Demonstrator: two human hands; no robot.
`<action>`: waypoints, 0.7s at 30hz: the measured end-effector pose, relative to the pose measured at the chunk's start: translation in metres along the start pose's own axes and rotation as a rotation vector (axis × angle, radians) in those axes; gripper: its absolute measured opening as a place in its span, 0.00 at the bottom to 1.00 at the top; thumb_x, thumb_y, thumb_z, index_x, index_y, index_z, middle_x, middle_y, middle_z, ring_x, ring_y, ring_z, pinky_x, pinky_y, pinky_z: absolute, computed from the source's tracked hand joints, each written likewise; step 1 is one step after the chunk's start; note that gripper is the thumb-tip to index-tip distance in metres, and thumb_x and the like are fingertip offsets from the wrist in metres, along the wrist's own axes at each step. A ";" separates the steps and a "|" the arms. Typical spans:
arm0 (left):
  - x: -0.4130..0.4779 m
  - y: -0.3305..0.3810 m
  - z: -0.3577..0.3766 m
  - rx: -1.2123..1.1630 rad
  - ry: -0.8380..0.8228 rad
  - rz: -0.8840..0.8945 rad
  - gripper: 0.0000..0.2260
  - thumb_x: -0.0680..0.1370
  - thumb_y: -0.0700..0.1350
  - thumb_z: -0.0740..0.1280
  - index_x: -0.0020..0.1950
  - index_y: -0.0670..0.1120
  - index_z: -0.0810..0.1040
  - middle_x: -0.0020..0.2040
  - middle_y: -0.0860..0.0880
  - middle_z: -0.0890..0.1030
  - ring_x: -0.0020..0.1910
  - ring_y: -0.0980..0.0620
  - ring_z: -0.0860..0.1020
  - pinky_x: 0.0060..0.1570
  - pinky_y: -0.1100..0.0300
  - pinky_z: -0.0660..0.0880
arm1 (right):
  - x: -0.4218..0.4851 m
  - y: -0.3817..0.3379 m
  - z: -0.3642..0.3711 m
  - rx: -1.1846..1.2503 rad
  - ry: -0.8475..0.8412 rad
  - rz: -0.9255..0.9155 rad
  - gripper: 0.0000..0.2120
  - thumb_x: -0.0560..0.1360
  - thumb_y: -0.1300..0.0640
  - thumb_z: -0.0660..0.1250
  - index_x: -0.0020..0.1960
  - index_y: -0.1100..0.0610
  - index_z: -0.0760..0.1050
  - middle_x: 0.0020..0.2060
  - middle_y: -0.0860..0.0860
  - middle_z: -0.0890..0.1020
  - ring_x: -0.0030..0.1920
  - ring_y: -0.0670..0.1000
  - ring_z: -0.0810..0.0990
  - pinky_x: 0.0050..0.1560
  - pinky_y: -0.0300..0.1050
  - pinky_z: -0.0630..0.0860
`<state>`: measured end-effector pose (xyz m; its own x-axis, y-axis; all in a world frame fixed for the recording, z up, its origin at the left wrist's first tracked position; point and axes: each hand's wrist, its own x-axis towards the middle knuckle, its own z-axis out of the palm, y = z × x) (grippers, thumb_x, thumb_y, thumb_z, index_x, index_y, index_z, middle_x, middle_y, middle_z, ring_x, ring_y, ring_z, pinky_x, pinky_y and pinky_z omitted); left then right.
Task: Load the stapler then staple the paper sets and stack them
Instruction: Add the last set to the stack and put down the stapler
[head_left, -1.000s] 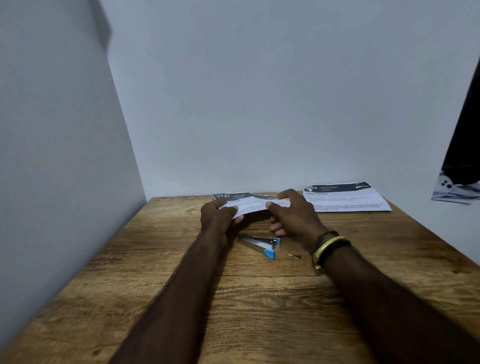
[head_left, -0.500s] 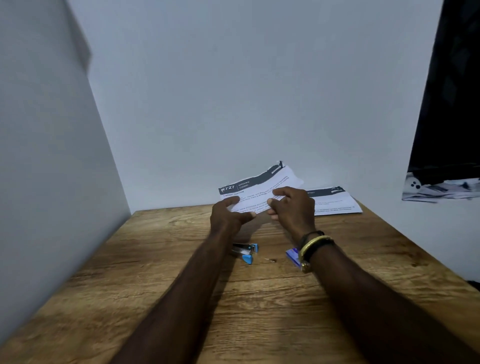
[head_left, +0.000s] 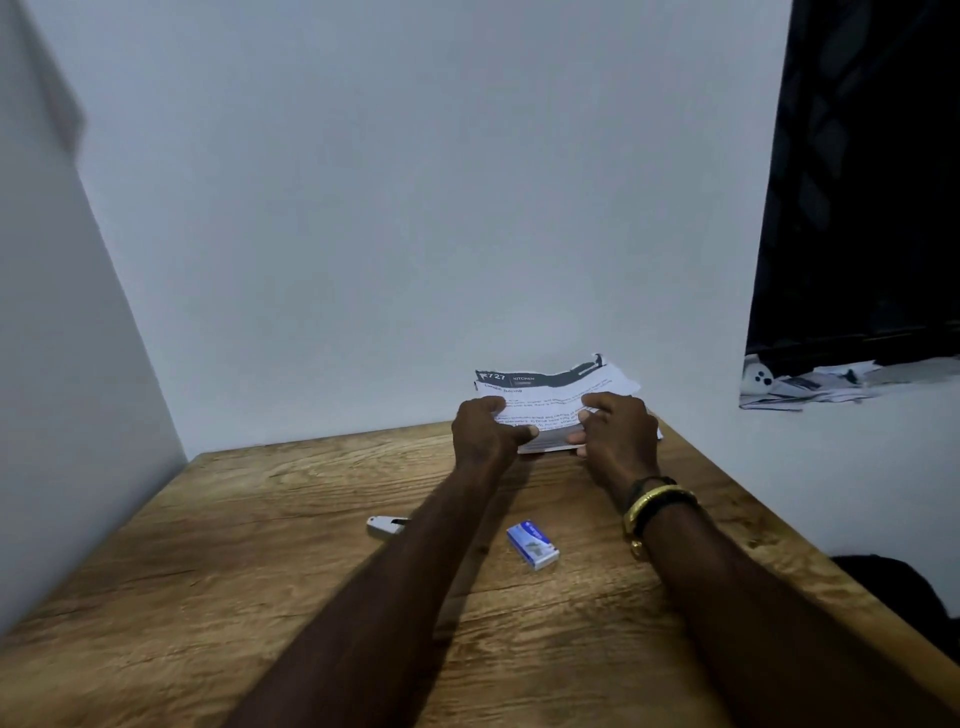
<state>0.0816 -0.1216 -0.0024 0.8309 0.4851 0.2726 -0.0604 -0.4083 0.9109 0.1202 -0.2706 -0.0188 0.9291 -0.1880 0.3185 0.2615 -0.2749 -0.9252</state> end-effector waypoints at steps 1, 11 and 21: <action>0.002 -0.001 0.006 0.011 -0.009 -0.005 0.32 0.65 0.41 0.83 0.66 0.39 0.78 0.66 0.41 0.78 0.65 0.44 0.77 0.67 0.51 0.75 | 0.004 0.004 -0.002 -0.011 0.003 0.016 0.10 0.79 0.62 0.69 0.59 0.57 0.84 0.50 0.56 0.88 0.40 0.54 0.89 0.52 0.59 0.85; 0.014 -0.017 0.041 0.161 -0.093 -0.090 0.31 0.65 0.46 0.82 0.65 0.45 0.77 0.65 0.45 0.78 0.65 0.45 0.77 0.67 0.51 0.75 | 0.027 0.023 -0.006 -0.129 -0.008 0.155 0.09 0.77 0.61 0.68 0.55 0.55 0.84 0.29 0.46 0.84 0.34 0.51 0.88 0.52 0.55 0.85; 0.027 -0.019 0.056 0.609 -0.124 -0.030 0.24 0.71 0.59 0.72 0.62 0.49 0.81 0.65 0.47 0.78 0.68 0.43 0.71 0.65 0.48 0.67 | 0.041 0.024 -0.001 -0.515 -0.099 0.141 0.09 0.77 0.54 0.67 0.52 0.58 0.81 0.54 0.58 0.85 0.60 0.61 0.82 0.57 0.48 0.78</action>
<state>0.1364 -0.1443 -0.0299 0.8878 0.4242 0.1784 0.2594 -0.7815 0.5674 0.1639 -0.2861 -0.0273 0.9726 -0.1735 0.1546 -0.0062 -0.6845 -0.7290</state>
